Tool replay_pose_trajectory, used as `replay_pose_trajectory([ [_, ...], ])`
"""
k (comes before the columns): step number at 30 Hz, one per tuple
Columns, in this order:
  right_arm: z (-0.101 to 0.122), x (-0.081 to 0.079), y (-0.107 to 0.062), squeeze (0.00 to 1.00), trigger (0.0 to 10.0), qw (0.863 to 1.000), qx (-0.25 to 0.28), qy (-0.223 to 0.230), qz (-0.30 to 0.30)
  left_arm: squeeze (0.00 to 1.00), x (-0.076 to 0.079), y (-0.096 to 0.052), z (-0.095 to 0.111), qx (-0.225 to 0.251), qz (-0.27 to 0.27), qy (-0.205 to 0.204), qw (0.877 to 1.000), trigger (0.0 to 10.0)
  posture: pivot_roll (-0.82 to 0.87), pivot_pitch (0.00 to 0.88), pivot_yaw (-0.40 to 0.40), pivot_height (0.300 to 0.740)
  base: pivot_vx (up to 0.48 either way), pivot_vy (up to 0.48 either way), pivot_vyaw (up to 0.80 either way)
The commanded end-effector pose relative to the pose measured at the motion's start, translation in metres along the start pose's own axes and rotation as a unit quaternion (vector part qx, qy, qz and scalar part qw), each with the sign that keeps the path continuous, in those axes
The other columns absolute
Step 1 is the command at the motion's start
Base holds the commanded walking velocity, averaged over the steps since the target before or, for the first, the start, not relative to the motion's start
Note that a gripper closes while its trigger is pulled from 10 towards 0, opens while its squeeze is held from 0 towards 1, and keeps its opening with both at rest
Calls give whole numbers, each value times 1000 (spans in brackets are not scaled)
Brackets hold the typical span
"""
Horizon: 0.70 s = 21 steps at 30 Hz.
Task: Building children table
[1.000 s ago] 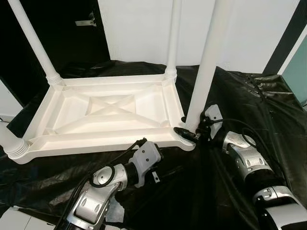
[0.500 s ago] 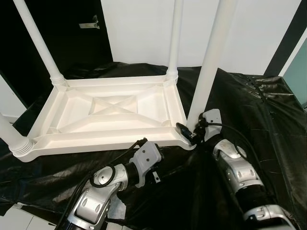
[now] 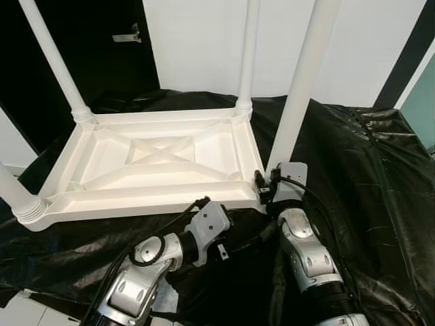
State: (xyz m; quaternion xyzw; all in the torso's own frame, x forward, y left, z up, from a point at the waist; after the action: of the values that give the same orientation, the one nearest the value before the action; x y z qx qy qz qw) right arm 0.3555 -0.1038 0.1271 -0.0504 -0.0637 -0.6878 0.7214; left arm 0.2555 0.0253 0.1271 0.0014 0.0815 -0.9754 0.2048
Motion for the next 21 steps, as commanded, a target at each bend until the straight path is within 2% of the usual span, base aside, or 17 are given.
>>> replay_pose_trajectory([
  [1,-17,6,-5,0,10000,999,-35,-3,-13,0,-2,2,-1,-6,6,9,1000,10000,-41,0,-15,740,0,0,0],
  [6,-14,11,-5,0,10000,999,-28,-6,-19,0,-3,3,0,-4,8,10,1000,10000,-39,0,-16,740,0,0,0],
  [7,-12,14,-5,1000,10000,1000,-21,-9,-18,0,-3,3,0,-4,8,10,1000,10000,-38,0,-17,740,0,0,0],
  [11,-8,17,-7,1000,10000,1000,-6,-9,-10,0,-2,2,0,-4,8,11,1000,10000,-38,0,-19,740,0,0,0],
  [14,-3,21,-13,1000,10000,999,20,-16,32,0,-2,2,0,-4,9,10,1000,10000,-36,0,-21,740,0,0,0],
  [15,-3,21,-13,1000,10000,999,20,-16,32,0,-2,2,0,-4,9,10,1000,10000,-36,0,-21,740,0,0,0],
  [16,-5,26,-17,1000,10000,997,24,-17,68,0,-2,1,0,-4,9,10,1000,10000,-34,0,-22,740,0,0,0],
  [20,-7,29,-20,1000,10000,994,28,-21,107,0,-2,0,0,-5,9,11,1000,10000,-33,0,-21,740,0,0,0],
  [21,-7,30,-22,922,10000,989,33,-31,144,0,-3,0,0,-5,10,11,1000,10000,-33,0,-21,740,0,0,0],
])
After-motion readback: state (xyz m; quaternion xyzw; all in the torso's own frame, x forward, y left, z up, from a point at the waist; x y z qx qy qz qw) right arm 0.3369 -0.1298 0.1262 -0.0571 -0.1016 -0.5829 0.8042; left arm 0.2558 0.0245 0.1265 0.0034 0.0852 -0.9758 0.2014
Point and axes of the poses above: a point about 5 cm out from each wrist's last joint towards the gripper, its own y axis pointing out of the wrist towards the gripper, its own z axis along the axis of the wrist's last joint, x = y × z, the point moved 5 cm from there along y, pointing out of the wrist towards the gripper, and after that the axes turned 8 degrees about -y, right-handed, at the moved point
